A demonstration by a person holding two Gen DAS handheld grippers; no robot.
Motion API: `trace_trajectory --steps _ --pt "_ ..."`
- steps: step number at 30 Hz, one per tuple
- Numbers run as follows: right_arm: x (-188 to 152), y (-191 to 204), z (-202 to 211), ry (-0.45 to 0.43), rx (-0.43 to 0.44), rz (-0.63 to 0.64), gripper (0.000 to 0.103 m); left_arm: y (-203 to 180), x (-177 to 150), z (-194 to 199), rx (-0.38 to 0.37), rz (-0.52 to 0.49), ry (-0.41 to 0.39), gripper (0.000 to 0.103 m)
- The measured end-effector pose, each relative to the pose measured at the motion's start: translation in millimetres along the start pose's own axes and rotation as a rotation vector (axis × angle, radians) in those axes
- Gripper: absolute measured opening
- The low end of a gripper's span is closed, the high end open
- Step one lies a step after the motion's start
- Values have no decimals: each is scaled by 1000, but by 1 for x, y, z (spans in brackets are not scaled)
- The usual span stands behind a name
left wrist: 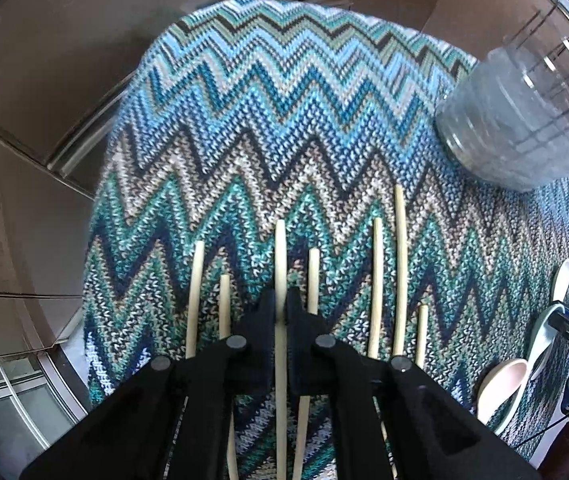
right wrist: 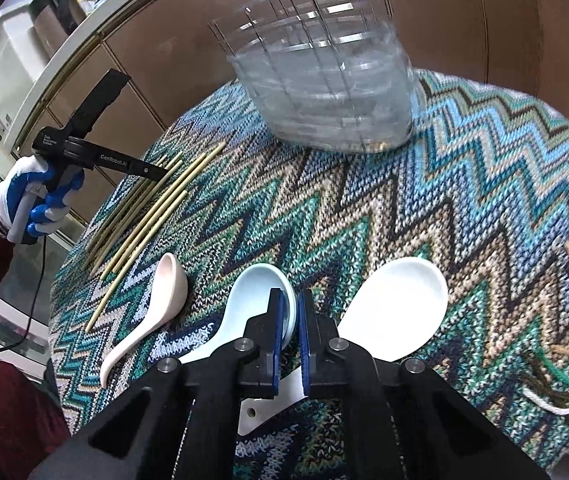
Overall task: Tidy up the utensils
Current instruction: 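Grasp a white spoon with the right tool while the left tool grasps a chopstick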
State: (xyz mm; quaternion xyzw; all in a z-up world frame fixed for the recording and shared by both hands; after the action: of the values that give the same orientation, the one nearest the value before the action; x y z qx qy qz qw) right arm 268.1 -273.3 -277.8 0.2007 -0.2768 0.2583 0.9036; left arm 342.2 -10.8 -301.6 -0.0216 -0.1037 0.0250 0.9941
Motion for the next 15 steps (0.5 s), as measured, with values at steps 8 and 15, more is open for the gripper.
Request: trace_trajectory --steps 8,15 --pt "10 37 48 -91 -135 63 7 1 -14 62 -45 -14 -170 5" --pt "18 63 112 -198 -274 83 7 10 -32 146 -93 -50 -371 5"
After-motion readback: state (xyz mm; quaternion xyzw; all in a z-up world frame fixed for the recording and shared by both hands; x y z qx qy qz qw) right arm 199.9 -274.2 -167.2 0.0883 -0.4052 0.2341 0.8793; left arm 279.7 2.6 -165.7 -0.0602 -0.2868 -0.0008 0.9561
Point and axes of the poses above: each gripper's, at about its wrist camera, not at the fingertips, and z roughly against the way its jaws point, y to its left, x to its top, the point moved 5 cm from there along -z, roughly the way its jaws point, and after that the axes turned 8 degrees about z, right-handed, at the moved point
